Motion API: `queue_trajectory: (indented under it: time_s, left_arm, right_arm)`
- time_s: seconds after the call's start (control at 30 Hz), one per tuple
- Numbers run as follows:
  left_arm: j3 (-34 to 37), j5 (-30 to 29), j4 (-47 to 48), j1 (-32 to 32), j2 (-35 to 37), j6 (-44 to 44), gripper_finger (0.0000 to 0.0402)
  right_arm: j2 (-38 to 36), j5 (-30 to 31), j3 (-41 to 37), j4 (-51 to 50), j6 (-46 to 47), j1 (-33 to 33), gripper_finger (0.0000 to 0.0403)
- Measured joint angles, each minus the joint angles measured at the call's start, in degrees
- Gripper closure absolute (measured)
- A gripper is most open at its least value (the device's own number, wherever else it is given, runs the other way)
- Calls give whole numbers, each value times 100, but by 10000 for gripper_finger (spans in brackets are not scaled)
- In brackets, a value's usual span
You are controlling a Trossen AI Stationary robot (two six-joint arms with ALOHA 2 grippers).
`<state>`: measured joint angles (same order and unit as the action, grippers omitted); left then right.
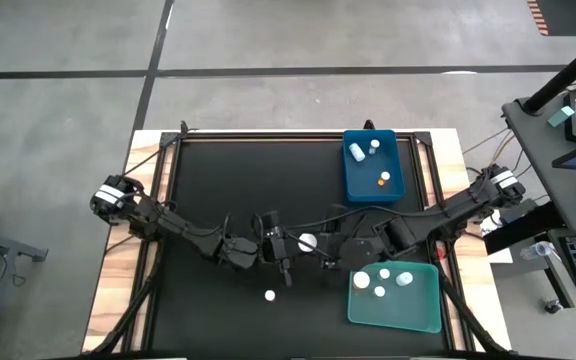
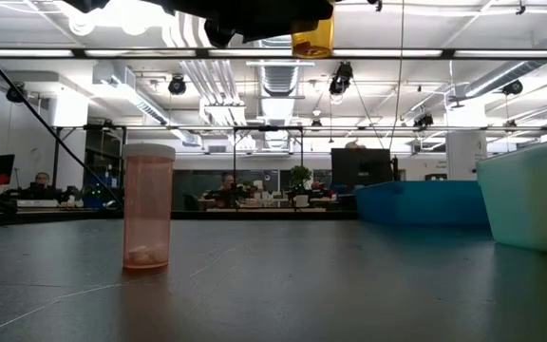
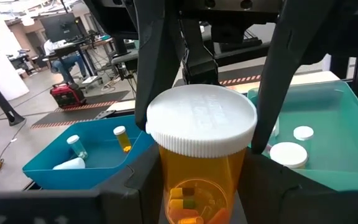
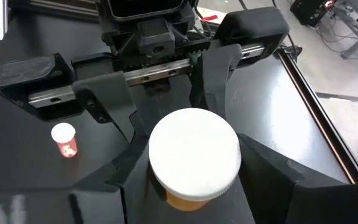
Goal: Pick and place medicine bottles into bin by pill shape (circle, oval)
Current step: Put the orange pill bottle into the light green bin
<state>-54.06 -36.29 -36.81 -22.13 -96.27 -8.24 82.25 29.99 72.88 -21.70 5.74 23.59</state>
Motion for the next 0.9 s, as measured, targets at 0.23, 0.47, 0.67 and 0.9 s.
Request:
queue_trajectory:
  time_s: [0.23,0.47,0.67,0.9]
  left_arm:
    - [-2,127,5,-4,0,38,235]
    - [0,225,23,-11,22,21,154]
    - [4,229,233,-102,193,-120,133]
    - [13,226,345,-312,396,-163,132]
  right_arm:
    - [-6,-41,0,-38,85,0,196]
    - [-50,-55,1,-150,112,0,197]
    - [-287,-37,98,-884,587,1,197]
    - [-648,-41,98,-1936,1596,238,197]
